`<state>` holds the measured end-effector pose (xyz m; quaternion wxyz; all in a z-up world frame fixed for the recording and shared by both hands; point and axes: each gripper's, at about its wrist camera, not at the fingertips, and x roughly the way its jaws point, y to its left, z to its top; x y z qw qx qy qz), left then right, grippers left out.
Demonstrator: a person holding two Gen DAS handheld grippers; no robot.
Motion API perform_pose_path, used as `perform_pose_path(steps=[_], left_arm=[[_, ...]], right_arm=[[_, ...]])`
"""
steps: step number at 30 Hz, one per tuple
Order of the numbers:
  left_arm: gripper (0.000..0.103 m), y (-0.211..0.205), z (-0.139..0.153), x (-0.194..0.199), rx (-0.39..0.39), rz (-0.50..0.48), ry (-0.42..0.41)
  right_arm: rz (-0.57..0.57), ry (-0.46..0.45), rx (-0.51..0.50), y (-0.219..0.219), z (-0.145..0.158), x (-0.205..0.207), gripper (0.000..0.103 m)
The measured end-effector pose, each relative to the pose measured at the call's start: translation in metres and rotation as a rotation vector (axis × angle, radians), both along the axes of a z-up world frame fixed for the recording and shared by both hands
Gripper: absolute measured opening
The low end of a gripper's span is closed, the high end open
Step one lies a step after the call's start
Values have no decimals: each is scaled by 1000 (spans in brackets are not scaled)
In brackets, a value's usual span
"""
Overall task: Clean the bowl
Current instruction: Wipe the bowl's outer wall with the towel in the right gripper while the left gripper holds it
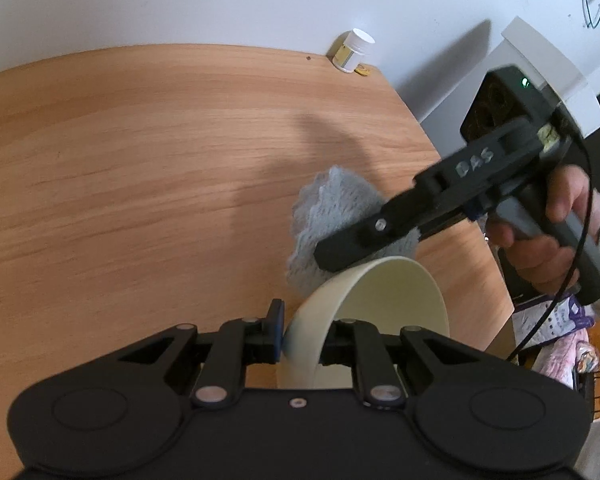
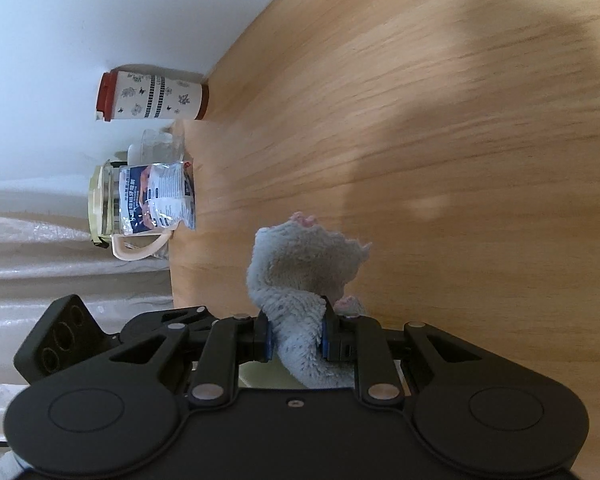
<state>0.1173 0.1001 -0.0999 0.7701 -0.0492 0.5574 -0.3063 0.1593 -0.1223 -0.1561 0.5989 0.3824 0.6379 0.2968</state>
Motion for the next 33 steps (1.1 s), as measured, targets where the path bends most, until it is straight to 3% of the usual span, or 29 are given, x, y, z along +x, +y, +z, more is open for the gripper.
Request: perform_pose_path(steps=[3, 7, 15, 21, 27, 33], left_arm=[[14, -1, 1, 0, 5, -4, -9], [14, -5, 3, 2, 7, -7, -20], [14, -1, 3, 2, -23, 3, -6], [14, 10, 1, 6, -56, 70, 26], [15, 20, 1, 12, -103, 167, 47], [16, 40, -9, 14, -263, 408, 145]], right_arm=[[23, -67, 48, 4, 23, 2, 24], [62, -113, 33, 11, 38, 5, 24], [40, -55, -10, 9, 17, 6, 24], [-73, 5, 22, -8, 0, -5, 24], [-203, -44, 129, -26, 22, -14, 24], [-466, 13, 151, -43, 3, -38, 24]])
